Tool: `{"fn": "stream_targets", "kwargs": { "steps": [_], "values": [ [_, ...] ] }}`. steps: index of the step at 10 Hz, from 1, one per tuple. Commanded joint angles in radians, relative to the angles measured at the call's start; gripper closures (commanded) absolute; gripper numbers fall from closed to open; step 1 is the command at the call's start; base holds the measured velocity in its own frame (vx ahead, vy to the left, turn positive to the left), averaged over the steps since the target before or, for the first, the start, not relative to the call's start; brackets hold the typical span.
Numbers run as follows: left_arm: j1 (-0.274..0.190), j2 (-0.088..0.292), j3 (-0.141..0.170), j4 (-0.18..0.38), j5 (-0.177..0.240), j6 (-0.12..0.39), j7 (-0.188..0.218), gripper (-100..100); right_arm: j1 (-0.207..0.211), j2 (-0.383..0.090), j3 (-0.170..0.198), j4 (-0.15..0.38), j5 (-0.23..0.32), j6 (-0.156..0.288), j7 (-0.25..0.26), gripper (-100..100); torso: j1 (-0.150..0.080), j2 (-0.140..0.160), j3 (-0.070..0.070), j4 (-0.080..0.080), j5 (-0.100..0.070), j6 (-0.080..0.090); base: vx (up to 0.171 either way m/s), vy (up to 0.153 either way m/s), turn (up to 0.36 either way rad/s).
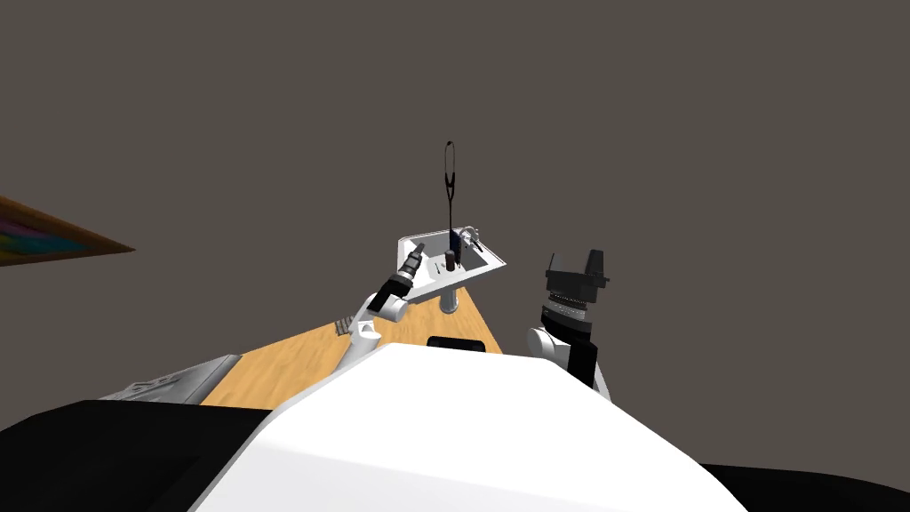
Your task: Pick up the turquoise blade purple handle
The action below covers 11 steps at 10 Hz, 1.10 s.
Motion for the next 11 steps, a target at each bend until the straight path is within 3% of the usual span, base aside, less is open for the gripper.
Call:
{"fn": "stream_targets", "kwargs": {
  "steps": [1,11],
  "values": [
    [-0.027,0.025,-0.014,0.031,0.024,0.050,-0.018,-100,0.000,0.000,0.000,0.000,0.000,0.000,0.000,0,0.000,0.000,0.000,0.000,0.000,0.000,-0.007,0.018,-0.118],
    [-0.135,0.100,-0.056,0.158,0.104,0.307,-0.091,-100,0.000,0.000,0.000,0.000,0.000,0.000,0.000,0,0.000,-0.001,0.000,0.000,0.000,0.000,-0.002,0.013,-0.104]
  ]
}}
